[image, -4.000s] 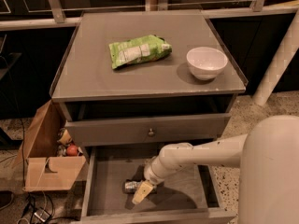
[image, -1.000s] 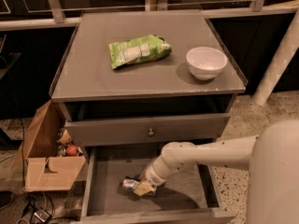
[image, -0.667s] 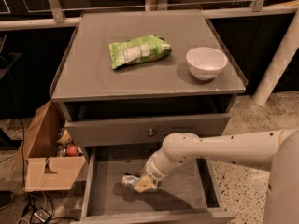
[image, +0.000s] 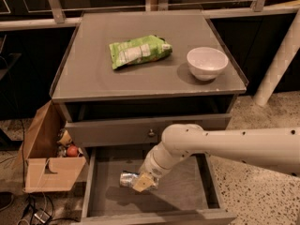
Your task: Pick redbull can from middle drawer and place on counter
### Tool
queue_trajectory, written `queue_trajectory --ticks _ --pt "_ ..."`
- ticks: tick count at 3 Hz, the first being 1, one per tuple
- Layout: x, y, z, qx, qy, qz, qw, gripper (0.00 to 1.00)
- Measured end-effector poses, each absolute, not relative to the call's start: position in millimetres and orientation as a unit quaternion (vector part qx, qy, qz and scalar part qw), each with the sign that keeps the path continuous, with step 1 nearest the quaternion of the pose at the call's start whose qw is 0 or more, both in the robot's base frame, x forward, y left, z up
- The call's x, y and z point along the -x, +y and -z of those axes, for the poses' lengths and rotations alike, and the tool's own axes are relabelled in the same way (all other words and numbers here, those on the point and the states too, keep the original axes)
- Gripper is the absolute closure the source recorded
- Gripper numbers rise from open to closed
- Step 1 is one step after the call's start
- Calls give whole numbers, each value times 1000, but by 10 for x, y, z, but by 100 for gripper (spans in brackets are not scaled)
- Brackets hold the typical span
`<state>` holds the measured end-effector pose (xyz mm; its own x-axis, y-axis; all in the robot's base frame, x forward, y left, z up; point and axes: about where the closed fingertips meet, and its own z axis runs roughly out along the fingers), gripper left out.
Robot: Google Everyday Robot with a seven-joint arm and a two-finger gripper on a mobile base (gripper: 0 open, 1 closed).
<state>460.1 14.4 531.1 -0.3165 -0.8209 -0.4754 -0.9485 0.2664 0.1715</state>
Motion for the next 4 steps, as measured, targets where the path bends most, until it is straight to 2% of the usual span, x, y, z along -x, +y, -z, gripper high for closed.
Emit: queue_trajectory --ticks 2,3,4 --pt "-4313 370 -5916 612 746 -211 159 100" --pt "-4153 506 -6381 638 721 -191 189 100" --pt "-4163 510 -6397 639 720 -192 191 100"
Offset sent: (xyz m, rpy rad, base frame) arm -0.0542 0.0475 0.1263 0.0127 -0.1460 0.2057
